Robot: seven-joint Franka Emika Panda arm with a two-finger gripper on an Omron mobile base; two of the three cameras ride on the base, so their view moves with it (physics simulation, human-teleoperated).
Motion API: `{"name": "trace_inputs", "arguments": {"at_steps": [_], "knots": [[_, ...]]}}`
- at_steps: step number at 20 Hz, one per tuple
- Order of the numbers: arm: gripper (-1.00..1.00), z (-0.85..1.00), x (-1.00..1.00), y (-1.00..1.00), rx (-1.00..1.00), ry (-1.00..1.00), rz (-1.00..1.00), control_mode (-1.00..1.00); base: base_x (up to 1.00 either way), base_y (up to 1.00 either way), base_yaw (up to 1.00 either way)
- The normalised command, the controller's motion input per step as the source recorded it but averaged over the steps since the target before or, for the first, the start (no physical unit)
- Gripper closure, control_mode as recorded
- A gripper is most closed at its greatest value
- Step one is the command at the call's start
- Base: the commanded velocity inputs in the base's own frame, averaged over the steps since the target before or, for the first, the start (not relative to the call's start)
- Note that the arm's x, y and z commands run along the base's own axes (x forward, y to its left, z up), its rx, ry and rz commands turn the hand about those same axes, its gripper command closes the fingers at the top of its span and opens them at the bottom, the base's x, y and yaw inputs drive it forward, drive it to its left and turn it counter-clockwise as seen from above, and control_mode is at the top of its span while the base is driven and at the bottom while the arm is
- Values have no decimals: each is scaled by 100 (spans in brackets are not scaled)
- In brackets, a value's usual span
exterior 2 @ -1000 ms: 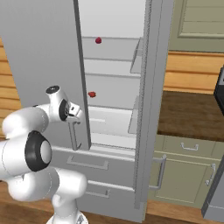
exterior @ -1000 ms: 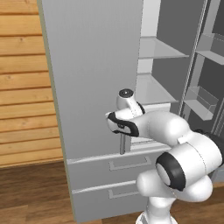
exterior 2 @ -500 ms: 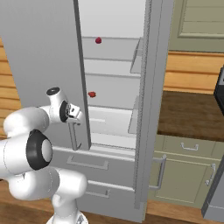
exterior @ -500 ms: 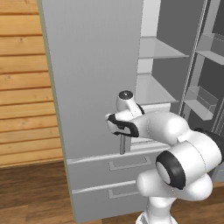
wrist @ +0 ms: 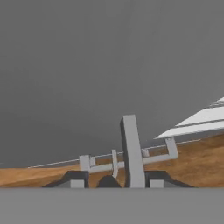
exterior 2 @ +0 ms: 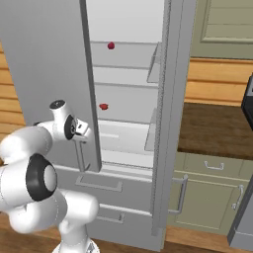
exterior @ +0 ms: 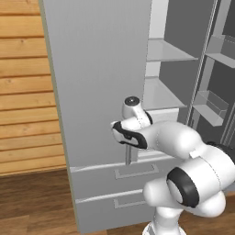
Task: Take the strawberry from the fridge and place it on top of the pancake, located on the dining counter.
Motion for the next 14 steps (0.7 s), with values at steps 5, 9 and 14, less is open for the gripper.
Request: {"name": "trace_inputs", "arguments": {"at_steps": [5,9,14], "knots": [[100,0,-61,52,0,-1,-10,-100,0,0,0],[100,-1,-62,72,0,0,-15,-100,0,0,0],[100,0,-56,81,0,-2,-23,-100,0,0,0]]}}
